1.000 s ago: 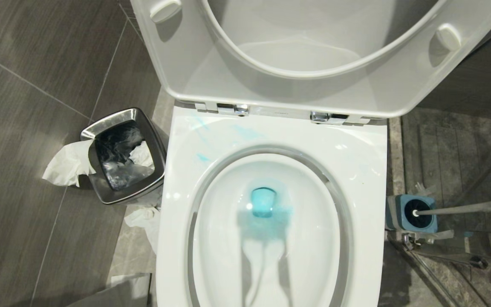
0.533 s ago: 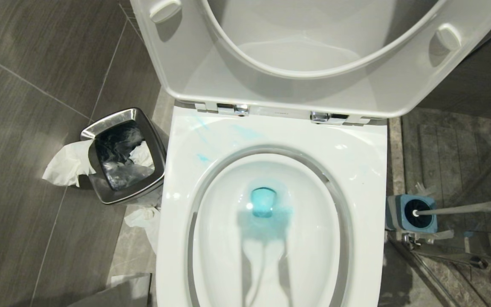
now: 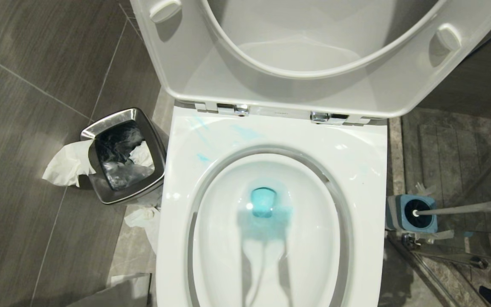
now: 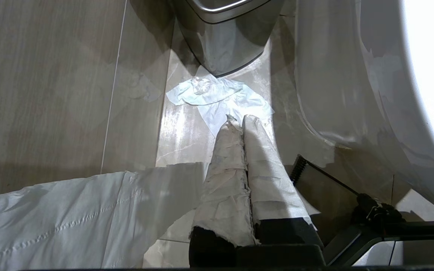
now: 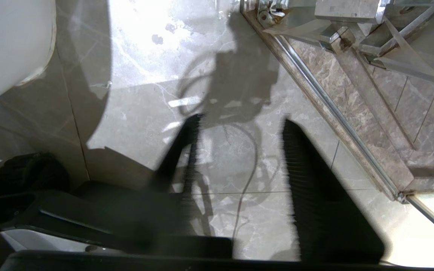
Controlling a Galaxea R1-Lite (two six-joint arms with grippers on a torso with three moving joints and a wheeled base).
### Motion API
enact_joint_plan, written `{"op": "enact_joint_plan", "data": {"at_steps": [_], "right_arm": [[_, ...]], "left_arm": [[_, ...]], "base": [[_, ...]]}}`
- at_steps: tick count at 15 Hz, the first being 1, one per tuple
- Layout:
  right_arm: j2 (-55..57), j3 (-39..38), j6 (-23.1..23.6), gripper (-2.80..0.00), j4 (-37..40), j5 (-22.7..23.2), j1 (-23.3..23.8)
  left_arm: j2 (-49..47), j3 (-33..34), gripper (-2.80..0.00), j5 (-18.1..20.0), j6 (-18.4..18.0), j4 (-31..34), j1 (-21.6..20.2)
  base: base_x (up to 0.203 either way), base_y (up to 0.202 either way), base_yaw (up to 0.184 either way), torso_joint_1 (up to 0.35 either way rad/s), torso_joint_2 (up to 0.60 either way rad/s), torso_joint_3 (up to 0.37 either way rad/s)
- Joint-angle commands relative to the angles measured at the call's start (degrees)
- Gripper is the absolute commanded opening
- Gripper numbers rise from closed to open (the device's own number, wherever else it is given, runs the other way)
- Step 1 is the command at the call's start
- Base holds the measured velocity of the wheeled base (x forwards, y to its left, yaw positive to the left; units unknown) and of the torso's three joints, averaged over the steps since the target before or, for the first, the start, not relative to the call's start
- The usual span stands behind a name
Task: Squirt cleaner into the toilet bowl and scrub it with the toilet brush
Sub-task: Scrub the toilet bowl
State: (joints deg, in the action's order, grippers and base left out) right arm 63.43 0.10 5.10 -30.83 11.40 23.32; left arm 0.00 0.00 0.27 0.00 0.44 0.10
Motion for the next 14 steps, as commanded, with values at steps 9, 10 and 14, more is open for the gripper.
{"op": "enact_joint_plan", "data": {"at_steps": [9, 10, 14], "right_arm": [[7.6, 0.0, 2.1, 0.0, -10.8, 0.6, -0.1], [8.8, 0.0, 2.2, 0.0, -12.6, 0.6, -0.1], [13.5, 1.8, 2.2, 0.0, -17.0, 0.6, 0.0]], "left_arm": [[-0.1, 0.2, -2.8, 0.0, 0.0, 0.0, 0.0], [-0.1, 0.2, -2.8, 0.0, 0.0, 0.0, 0.0], [-0.1, 0.2, -2.8, 0.0, 0.0, 0.0, 0.0]], "base": [[0.0, 0.0, 0.0, 0.0, 0.0, 0.0], [0.0, 0.0, 0.0, 0.0, 0.0, 0.0], [0.0, 0.0, 0.0, 0.0, 0.0, 0.0]]}}
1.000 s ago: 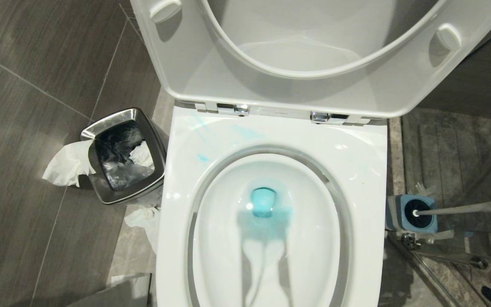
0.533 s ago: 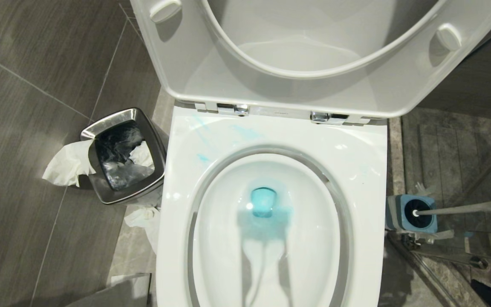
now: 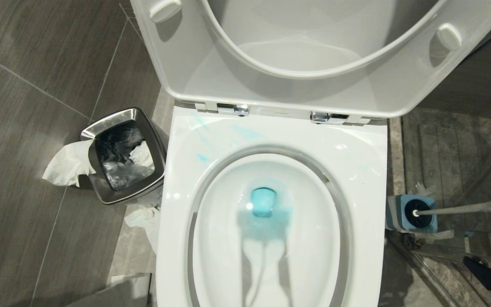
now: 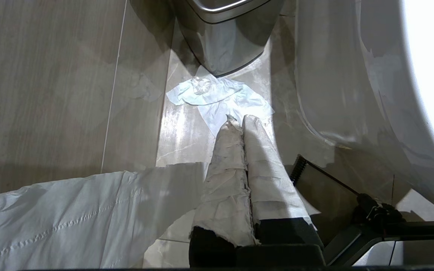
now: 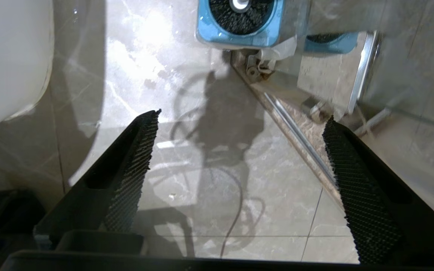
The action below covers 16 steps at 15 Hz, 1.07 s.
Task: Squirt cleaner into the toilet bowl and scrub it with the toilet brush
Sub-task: Scrub the toilet bowl
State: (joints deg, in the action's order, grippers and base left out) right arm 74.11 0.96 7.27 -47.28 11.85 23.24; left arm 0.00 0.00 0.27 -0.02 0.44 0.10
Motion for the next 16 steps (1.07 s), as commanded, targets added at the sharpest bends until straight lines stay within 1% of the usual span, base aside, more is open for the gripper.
{"op": "enact_joint_plan", "data": {"at_steps": [1, 7, 9, 12, 16], "right_arm": [[3.6, 1.9, 0.0, 0.0, -1.0, 0.1, 0.1], [11.2, 11.1, 0.4, 0.0, -2.2, -0.3, 0.1], [13.7, 12.9, 0.5, 0.0, -2.8, -0.3, 0.1], [17.8, 14.8, 0.8, 0.0, -5.7, -0.3, 0.1], [20.7, 20.0, 0.8, 0.0, -6.5, -0.3, 0.1]], "left_arm": [[-0.1, 0.2, -2.8, 0.0, 0.0, 0.0, 0.0], [-0.1, 0.2, -2.8, 0.0, 0.0, 0.0, 0.0], [-0.1, 0.2, -2.8, 0.0, 0.0, 0.0, 0.0], [-0.1, 0.2, -2.8, 0.0, 0.0, 0.0, 0.0], [-0.1, 0.2, -2.8, 0.0, 0.0, 0.0, 0.0]], "base": [[0.0, 0.0, 0.0, 0.0, 0.0, 0.0], [0.0, 0.0, 0.0, 0.0, 0.0, 0.0], [0.0, 0.0, 0.0, 0.0, 0.0, 0.0], [0.0, 0.0, 0.0, 0.0, 0.0, 0.0], [0.0, 0.0, 0.0, 0.0, 0.0, 0.0]]}}
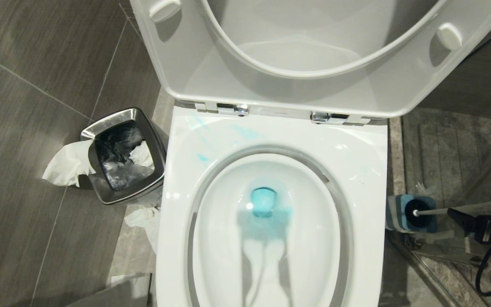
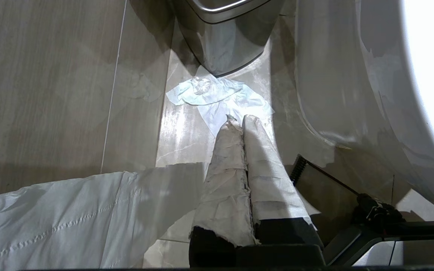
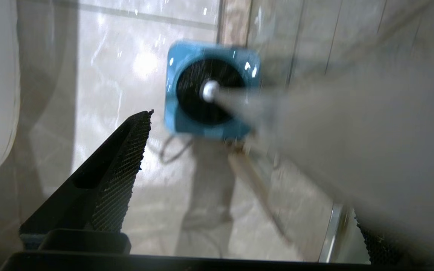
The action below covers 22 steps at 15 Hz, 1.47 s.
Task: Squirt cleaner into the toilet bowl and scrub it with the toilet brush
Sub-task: Scrub the toilet bowl
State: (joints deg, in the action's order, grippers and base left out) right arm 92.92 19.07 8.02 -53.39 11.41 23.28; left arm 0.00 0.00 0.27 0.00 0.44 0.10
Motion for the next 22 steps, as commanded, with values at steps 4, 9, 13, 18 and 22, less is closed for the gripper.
{"op": "enact_joint_plan", "data": {"at_steps": [4, 9, 13, 18, 22], "right_arm": [[3.7, 4.4, 0.0, 0.0, -3.7, 0.4, -0.1], [5.5, 5.0, -0.4, 0.0, -7.2, 0.6, -0.6], [6.6, 5.6, -0.5, 0.0, -12.2, 0.6, -1.1], [5.3, 4.6, -1.2, -2.8, -15.1, 0.6, -1.1], [3.9, 0.8, -1.7, -2.8, -18.4, 0.7, -1.1]], "left_arm": [[-0.1, 0.2, -2.8, 0.0, 0.0, 0.0, 0.0], [-0.1, 0.2, -2.8, 0.0, 0.0, 0.0, 0.0], [-0.1, 0.2, -2.8, 0.0, 0.0, 0.0, 0.0], [-0.1, 0.2, -2.8, 0.0, 0.0, 0.0, 0.0], [-0.1, 0.2, -2.8, 0.0, 0.0, 0.0, 0.0]], "base": [[0.0, 0.0, 0.0, 0.0, 0.0, 0.0], [0.0, 0.0, 0.0, 0.0, 0.0, 0.0], [0.0, 0.0, 0.0, 0.0, 0.0, 0.0], [0.0, 0.0, 0.0, 0.0, 0.0, 0.0], [0.0, 0.0, 0.0, 0.0, 0.0, 0.0]]}}
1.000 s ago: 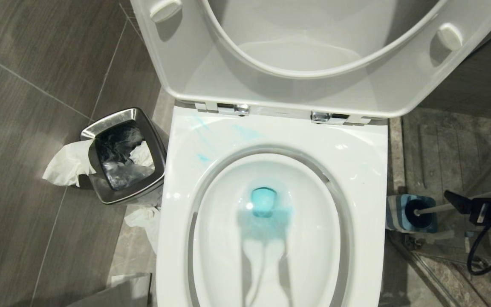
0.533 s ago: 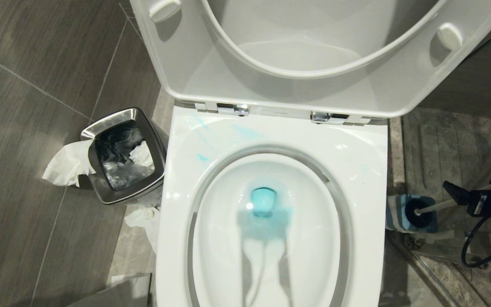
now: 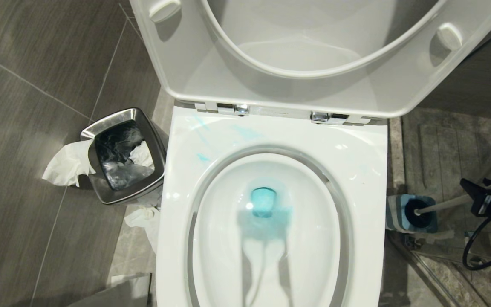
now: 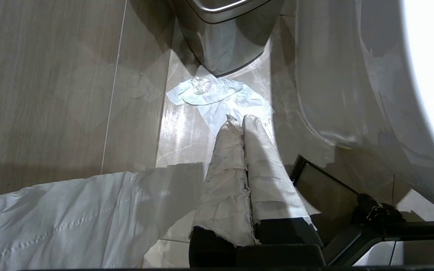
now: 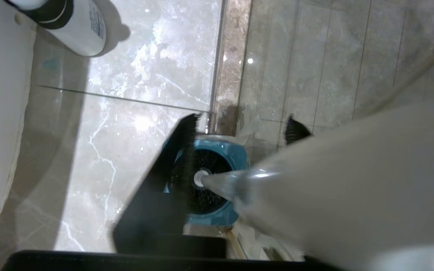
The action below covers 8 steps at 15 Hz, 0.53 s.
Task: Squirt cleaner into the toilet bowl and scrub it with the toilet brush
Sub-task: Scrub the toilet bowl
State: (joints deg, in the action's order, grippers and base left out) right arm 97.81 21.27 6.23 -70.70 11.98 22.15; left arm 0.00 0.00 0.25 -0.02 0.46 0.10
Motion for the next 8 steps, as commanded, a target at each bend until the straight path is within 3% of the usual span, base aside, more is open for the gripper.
{"op": "enact_joint_plan", "data": {"at_steps": [1, 8], "right_arm": [[-1.1, -2.1, 0.2, -2.8, -1.8, 0.3, 0.0], [-4.3, -6.7, 1.4, -2.8, -4.7, 0.2, 0.0]], "left_arm": [[-0.1, 0.2, -2.8, 0.0, 0.0, 0.0, 0.0], [-0.1, 0.2, -2.8, 0.0, 0.0, 0.0, 0.0]], "base": [[0.0, 0.0, 0.0, 0.0, 0.0, 0.0], [0.0, 0.0, 0.0, 0.0, 0.0, 0.0]]}}
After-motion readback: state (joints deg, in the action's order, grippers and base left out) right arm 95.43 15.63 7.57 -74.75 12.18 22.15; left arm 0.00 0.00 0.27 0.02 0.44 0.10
